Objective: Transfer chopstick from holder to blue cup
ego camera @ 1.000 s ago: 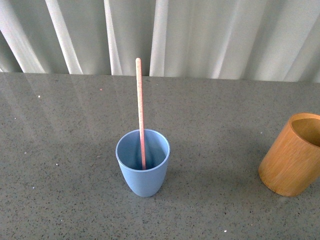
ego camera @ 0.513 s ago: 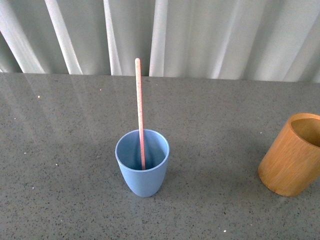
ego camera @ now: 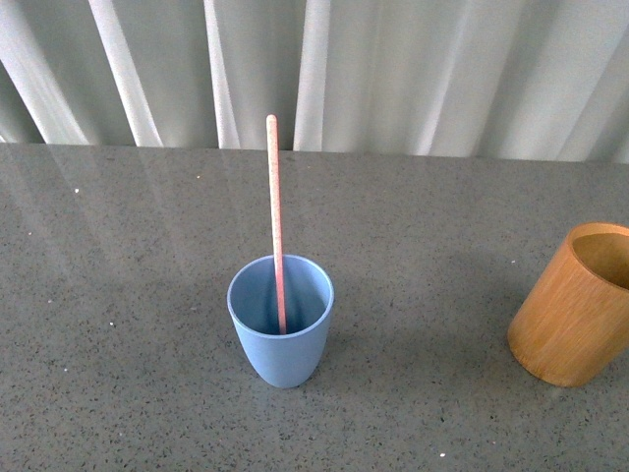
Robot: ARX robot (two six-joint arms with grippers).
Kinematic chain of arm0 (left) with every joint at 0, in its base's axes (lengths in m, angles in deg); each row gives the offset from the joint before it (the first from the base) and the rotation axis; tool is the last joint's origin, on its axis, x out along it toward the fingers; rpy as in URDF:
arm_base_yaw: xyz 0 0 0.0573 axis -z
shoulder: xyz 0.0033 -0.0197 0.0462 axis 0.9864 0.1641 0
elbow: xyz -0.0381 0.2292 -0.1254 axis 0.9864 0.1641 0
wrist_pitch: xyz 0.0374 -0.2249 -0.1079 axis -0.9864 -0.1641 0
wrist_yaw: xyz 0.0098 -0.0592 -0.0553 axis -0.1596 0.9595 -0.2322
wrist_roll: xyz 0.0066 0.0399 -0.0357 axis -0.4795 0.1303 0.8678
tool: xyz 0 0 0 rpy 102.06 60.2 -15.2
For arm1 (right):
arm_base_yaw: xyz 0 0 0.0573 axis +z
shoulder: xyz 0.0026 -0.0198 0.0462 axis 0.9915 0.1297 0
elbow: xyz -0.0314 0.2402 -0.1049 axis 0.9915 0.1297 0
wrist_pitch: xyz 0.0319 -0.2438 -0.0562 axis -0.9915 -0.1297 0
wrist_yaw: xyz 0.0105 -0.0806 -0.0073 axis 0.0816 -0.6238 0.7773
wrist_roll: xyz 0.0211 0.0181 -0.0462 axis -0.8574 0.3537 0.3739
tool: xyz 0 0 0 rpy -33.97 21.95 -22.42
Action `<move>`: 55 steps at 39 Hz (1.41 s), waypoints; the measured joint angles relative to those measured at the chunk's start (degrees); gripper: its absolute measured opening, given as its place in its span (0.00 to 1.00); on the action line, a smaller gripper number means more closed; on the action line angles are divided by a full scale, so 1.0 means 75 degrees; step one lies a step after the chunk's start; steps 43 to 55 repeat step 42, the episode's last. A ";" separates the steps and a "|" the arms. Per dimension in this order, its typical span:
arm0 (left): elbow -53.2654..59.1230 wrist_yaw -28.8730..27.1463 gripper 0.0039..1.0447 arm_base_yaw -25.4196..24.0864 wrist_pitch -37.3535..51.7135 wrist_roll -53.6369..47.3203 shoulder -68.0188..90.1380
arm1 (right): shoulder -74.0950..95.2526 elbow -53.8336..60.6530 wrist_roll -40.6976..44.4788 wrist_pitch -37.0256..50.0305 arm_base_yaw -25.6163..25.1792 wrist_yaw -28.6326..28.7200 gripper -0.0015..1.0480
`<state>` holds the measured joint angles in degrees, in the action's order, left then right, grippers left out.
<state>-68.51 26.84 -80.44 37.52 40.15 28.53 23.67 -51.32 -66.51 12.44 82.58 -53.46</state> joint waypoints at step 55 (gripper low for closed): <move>0.0000 0.0000 0.94 0.0000 0.0000 0.0000 0.0000 | 0.0000 0.0000 -0.0003 0.0000 0.0000 0.0000 0.90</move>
